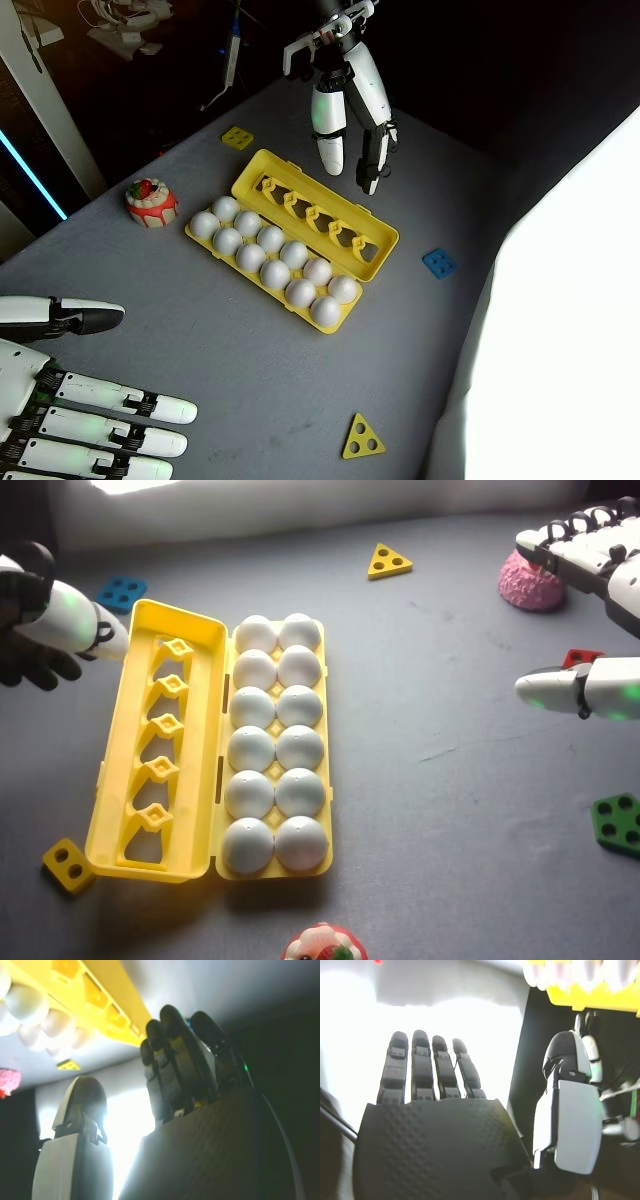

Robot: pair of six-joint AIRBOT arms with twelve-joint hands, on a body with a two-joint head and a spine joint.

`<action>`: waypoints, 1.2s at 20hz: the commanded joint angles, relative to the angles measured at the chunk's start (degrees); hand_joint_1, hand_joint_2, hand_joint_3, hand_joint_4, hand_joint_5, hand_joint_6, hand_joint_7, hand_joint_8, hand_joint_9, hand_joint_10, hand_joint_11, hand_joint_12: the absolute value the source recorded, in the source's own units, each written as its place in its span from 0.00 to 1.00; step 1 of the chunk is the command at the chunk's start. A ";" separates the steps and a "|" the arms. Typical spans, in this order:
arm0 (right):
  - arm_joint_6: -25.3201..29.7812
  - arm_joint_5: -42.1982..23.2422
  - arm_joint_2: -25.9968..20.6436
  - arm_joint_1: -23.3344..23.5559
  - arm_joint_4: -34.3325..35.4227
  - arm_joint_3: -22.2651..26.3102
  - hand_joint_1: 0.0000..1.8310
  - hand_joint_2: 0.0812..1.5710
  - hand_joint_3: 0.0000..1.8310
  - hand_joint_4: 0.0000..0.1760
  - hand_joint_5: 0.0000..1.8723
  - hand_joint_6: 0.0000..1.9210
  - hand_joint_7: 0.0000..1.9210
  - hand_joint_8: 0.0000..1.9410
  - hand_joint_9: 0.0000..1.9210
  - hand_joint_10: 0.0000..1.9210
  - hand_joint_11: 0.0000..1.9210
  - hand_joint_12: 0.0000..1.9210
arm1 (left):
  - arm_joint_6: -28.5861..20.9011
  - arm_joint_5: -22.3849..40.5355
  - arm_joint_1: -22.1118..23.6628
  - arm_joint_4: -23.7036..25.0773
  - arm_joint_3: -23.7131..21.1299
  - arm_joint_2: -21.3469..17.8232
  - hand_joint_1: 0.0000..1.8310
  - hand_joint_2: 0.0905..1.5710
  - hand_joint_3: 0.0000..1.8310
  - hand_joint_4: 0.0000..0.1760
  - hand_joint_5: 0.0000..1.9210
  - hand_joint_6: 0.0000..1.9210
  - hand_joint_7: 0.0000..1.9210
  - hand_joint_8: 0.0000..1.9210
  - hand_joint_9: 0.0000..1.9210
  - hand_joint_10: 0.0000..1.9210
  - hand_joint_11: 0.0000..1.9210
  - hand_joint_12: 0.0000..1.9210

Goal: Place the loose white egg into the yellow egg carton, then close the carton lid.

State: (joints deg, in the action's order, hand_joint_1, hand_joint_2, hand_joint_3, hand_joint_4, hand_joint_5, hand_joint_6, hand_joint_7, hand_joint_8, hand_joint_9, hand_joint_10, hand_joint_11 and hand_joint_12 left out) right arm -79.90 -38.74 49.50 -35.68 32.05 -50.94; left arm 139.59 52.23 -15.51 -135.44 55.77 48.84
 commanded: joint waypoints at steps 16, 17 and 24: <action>-0.59 2.75 -2.18 1.24 -2.12 1.55 0.24 0.61 0.00 0.00 0.06 0.00 0.10 0.00 0.07 0.00 0.00 0.13 | -19.46 1.25 -8.45 4.37 2.35 4.46 0.31 0.79 0.00 0.00 0.30 0.00 0.35 0.02 0.18 0.42 0.00 0.73; -0.99 1.84 -2.07 1.10 -2.12 1.55 0.25 0.60 0.00 0.00 0.07 0.00 0.10 0.00 0.07 0.00 0.00 0.15 | -20.06 1.61 -8.67 4.37 2.39 4.52 0.32 0.79 0.00 0.00 0.31 0.00 0.35 0.02 0.18 0.41 0.00 0.74; -2.23 0.97 -1.86 0.97 -2.12 1.67 0.25 0.58 0.00 0.00 0.08 0.00 0.11 0.00 0.08 0.01 0.00 0.23 | -23.69 3.09 -10.08 3.97 2.08 4.73 0.31 0.80 0.00 0.00 0.29 0.00 0.34 0.01 0.17 0.41 0.00 0.74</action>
State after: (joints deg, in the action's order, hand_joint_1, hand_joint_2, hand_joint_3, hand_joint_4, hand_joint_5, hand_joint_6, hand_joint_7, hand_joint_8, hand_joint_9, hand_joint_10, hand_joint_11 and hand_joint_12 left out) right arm -82.15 -31.46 48.01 -35.18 31.03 -49.32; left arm 116.29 55.02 -25.61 -134.34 57.82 53.41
